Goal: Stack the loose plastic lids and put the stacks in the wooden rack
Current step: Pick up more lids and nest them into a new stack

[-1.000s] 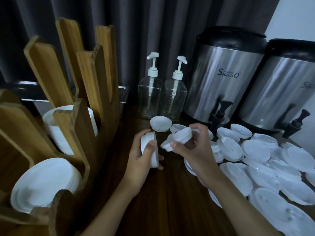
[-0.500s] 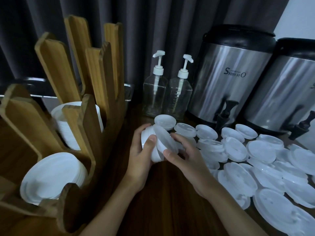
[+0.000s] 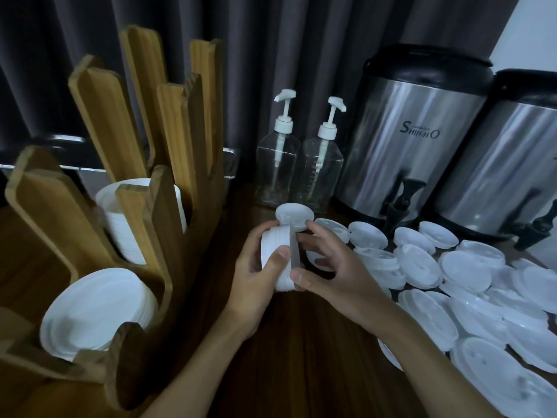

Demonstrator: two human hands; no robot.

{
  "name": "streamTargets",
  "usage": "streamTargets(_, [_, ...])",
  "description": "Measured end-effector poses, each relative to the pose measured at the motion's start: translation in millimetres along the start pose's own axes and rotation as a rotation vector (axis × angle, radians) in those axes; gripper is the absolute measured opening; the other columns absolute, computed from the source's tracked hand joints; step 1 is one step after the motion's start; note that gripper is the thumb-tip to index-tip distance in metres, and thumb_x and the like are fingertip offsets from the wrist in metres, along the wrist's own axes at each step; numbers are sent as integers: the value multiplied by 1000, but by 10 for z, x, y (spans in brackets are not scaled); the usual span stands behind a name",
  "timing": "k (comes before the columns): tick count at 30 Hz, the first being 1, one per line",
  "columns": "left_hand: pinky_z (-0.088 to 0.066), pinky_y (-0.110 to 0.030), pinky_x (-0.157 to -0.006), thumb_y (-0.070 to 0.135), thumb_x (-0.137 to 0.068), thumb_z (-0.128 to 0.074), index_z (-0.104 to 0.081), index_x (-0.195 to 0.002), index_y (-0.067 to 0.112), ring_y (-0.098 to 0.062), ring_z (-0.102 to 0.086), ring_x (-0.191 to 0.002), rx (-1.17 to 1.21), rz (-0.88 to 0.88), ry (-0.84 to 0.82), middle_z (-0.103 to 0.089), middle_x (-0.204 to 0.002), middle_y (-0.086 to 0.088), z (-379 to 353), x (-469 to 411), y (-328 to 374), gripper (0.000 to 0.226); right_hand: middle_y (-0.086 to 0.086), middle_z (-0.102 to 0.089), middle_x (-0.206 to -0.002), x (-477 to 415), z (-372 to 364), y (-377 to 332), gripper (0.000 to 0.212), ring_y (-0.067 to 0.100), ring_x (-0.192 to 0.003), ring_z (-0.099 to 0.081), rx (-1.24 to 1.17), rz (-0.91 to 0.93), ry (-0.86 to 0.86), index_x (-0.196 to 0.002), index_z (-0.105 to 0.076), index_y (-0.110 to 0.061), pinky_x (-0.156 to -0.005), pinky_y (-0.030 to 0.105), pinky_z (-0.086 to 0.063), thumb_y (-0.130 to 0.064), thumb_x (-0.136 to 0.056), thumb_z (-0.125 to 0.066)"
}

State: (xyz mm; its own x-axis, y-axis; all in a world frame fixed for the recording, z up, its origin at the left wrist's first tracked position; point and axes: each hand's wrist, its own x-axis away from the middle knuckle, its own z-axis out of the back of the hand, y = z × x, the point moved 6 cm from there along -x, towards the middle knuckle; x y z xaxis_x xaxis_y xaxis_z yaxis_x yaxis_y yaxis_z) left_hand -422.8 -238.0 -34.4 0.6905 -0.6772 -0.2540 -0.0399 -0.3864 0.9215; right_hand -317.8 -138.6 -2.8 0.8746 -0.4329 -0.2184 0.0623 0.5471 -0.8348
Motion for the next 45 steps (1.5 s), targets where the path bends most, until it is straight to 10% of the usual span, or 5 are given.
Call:
streamTargets(8, [-60,-52,-87,53,-76,-64,-55,-128,37,-30,-65,-112,-63,-39,-41,-62,-123,-2,-69,44,3,55,-17,-50,-148,15,22,31,85,-4,-135,-47,-40,33,-91,-151,-31,-39,-107,18,-43,-25,-83,-80])
streamTargets(19, [-54,-7,-67,43,-85,-62,-49,-132,27,7,-65,-106,-144,-120,-179,-61,-109,36,-272,162,44,51,-19,-52,-145,254,113,142,89,-6,-131,-49,55,-25,-37,-152,-34,-34,-105,19,-46,-72,-78,-64])
streamTargets(36, [-59,-51,-91,41,-79,-67,-52,-129,27,-16,-62,-115,-172,-100,-310,-61,-118,22,-510,325,43,54,-17,-43,-154,585,276,37,90,-5,-141,-37,94,1,-9,-154,-34,-37,-114,22,-37,-45,-78,-82])
streamTargets(40, [-59,-23,-77,31,-81,-71,-54,-125,27,-2,-65,-105,-135,-114,-320,-62,-112,26,-611,384,14,47,-20,-43,-152,686,430,53,89,-5,-141,-35,222,-9,-30,-152,-35,-39,-116,29,-35,-49,-76,-81])
streamTargets(45, [-63,-46,-62,40,-74,-75,-57,-118,43,-35,-67,-102,-36,33,-322,-55,-118,3,-671,397,-128,48,-27,-48,-136,905,951,205,79,0,-132,-40,432,-150,167,-142,-38,-48,-110,33,-35,-61,-74,-75])
